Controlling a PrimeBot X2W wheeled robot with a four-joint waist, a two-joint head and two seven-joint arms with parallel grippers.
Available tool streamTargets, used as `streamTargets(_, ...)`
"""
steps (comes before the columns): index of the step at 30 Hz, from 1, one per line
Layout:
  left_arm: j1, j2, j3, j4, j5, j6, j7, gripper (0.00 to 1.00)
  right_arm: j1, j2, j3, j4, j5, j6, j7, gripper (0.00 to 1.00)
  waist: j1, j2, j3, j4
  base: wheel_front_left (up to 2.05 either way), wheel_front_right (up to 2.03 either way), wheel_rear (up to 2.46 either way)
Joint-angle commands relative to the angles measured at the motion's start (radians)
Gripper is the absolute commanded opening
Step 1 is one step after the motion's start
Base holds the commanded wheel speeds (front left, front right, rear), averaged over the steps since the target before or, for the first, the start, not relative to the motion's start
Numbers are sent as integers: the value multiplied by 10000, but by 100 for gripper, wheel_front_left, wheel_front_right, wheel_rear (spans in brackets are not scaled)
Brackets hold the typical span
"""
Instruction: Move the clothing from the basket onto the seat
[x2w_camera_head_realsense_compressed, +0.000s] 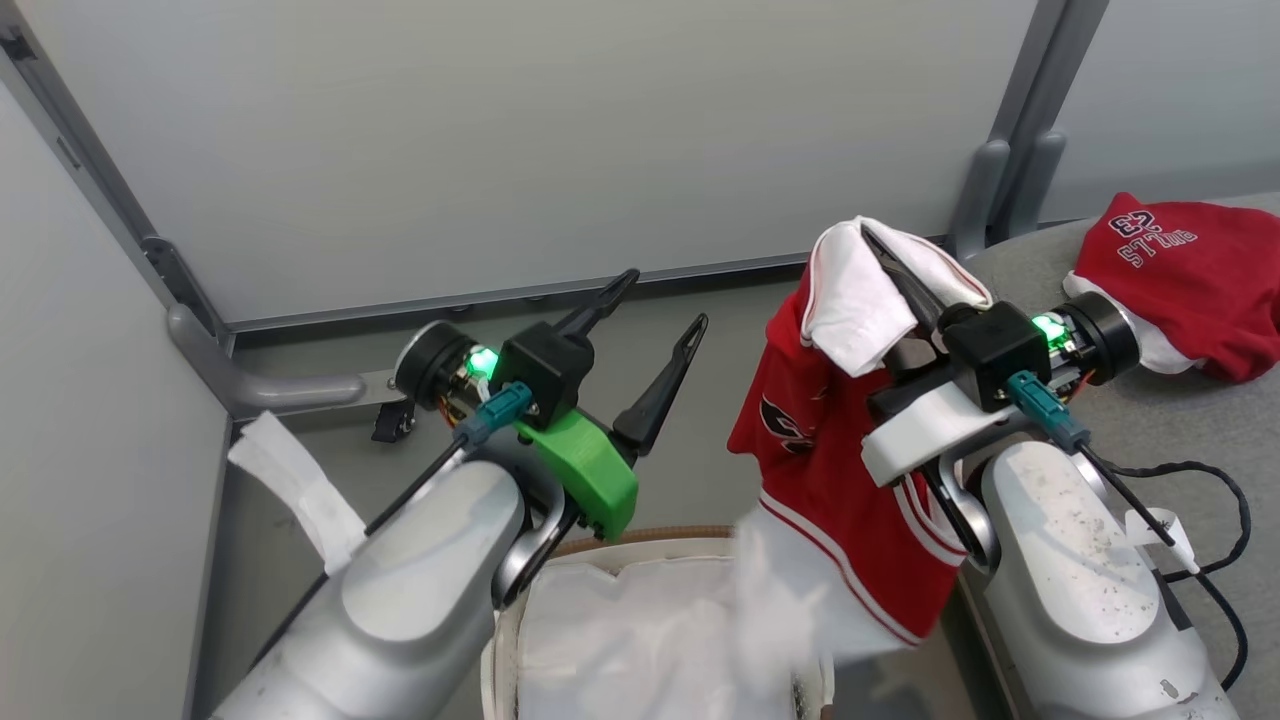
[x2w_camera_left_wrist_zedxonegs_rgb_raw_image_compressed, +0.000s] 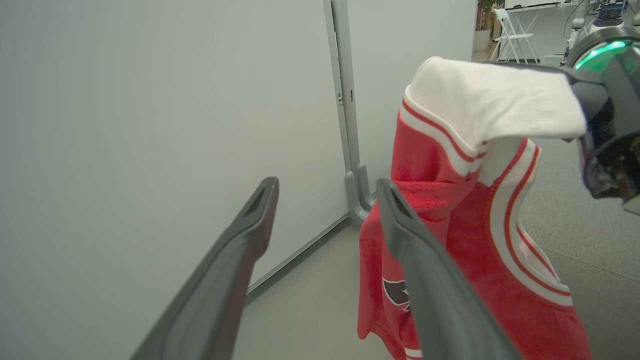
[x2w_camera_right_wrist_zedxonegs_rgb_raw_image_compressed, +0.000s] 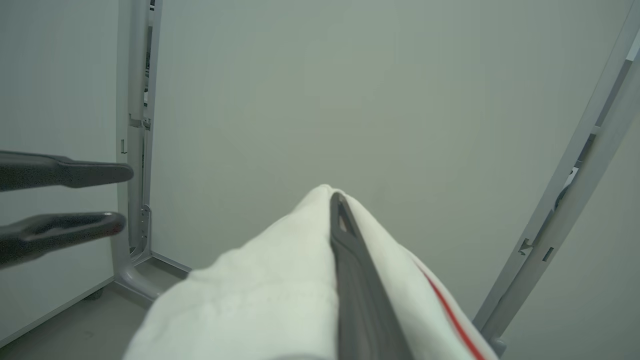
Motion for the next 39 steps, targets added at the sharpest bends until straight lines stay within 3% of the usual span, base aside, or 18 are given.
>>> streamTargets(1, 440, -101, 168, -73, 192, 55, -2, 100, -54, -37, -136, -73, -99, -14, -5, 0, 0, 0, 46, -124, 0, 0, 0)
streamTargets(16, 2941, -779, 2015, -392, 1347, -93, -3, 100, -10, -32, -1158, -253, -478, -14, -4, 0, 0, 0, 265, -1215, 0, 0, 0)
streamTargets(33, 3091, -1048, 2766, -673, 2145, -258, -2, 100, -489, -29, -1909, -550, -1136, -14, -4, 0, 0, 0, 1388, -4041, 0, 0, 0)
streamTargets(39, 2893, -1056, 2651, -680, 2286, -263, -2, 100, -253, -28, -2216, -649, -1002, -14, -4, 0, 0, 0, 1712, -4621, 0, 0, 0)
